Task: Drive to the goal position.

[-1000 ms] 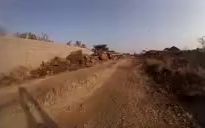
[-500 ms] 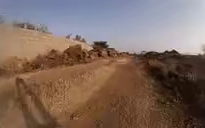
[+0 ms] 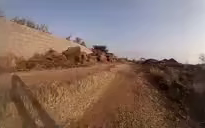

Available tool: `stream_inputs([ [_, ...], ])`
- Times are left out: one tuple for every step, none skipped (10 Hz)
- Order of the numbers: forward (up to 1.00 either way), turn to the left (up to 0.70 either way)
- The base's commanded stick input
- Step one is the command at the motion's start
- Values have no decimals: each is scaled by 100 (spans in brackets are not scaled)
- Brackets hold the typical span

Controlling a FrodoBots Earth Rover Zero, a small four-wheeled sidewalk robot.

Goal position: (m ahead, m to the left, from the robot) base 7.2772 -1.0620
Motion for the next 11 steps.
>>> stream_inputs([
  [70, -35],
  [70, -35],
  [70, -35],
  [70, -35],
  [70, -35],
  [70, -34],
  [70, -5],
  [70, -6],
  [70, -14],
  [70, -21],
  [70, -29],
])
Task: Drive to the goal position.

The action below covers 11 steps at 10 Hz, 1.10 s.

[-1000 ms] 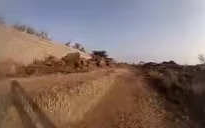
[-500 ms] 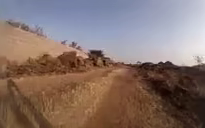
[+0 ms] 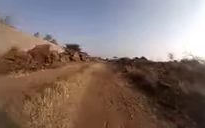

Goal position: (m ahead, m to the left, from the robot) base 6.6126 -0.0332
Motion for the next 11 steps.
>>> stream_inputs([
  [70, -33],
  [70, -18],
  [70, -6],
  [70, -4],
  [70, -2],
  [70, 0],
  [70, 0],
  [70, 0],
  [70, 0],
  [70, 0],
  [70, 0],
])
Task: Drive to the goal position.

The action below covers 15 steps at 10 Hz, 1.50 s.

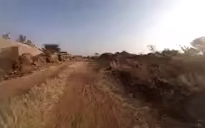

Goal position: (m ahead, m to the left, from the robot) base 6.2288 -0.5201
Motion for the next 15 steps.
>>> stream_inputs([
  [70, 0],
  [70, 0],
  [70, 0],
  [70, 10],
  [70, 22],
  [70, 34],
  [70, 25],
  [70, 14],
  [70, 7],
  [70, 4],
  [70, 0],
  [70, 8],
  [70, 17],
  [70, 25],
  [70, 34],
])
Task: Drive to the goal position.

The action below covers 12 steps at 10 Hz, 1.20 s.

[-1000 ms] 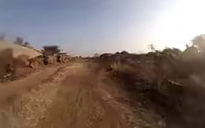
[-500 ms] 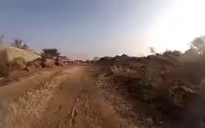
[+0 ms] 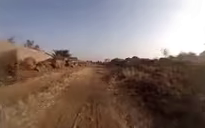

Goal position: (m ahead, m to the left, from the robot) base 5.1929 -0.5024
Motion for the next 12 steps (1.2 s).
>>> stream_inputs([
  [70, 27],
  [70, 18],
  [70, 8],
  [70, 0],
  [70, 0],
  [70, 0],
  [70, 0],
  [70, 0],
  [70, 0],
  [70, 0],
  [70, 0],
  [70, 0],
])
